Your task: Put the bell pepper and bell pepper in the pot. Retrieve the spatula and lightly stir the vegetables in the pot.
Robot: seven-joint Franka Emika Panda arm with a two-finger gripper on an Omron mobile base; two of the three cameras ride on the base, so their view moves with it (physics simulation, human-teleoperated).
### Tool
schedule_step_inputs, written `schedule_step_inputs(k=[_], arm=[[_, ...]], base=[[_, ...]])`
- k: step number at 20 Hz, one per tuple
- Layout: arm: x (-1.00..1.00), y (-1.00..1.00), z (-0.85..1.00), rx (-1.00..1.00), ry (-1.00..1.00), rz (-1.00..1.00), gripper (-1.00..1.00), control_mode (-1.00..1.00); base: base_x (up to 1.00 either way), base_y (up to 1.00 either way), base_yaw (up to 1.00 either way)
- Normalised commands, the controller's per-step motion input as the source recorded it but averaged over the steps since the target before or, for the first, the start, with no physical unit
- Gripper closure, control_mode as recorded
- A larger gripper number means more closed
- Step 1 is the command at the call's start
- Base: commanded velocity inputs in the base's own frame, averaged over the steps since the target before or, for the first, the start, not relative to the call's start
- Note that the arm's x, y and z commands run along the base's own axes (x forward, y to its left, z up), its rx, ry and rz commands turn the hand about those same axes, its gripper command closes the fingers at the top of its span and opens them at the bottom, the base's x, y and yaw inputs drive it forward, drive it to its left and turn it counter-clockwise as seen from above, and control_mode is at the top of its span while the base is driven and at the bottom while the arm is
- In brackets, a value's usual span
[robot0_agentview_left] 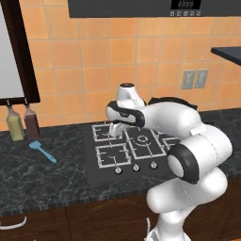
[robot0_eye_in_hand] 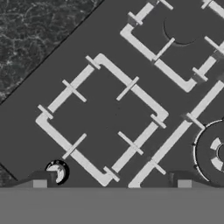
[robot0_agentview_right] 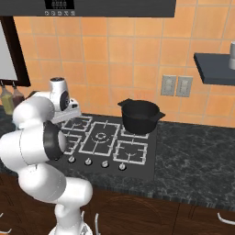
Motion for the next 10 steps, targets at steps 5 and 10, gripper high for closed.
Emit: schedule_step_inputs(k=[5, 10], arm=[[-0.08, 1.0, -0.02, -0.04, 0.07, 0.12, -1.0, -1.0], [0.01, 1.0, -0.15, 0.0, 0.01, -0.04, -1.0, -1.0]], base=[[0.0, 0.0, 0.0], [0.0, 0.0, 0.0]])
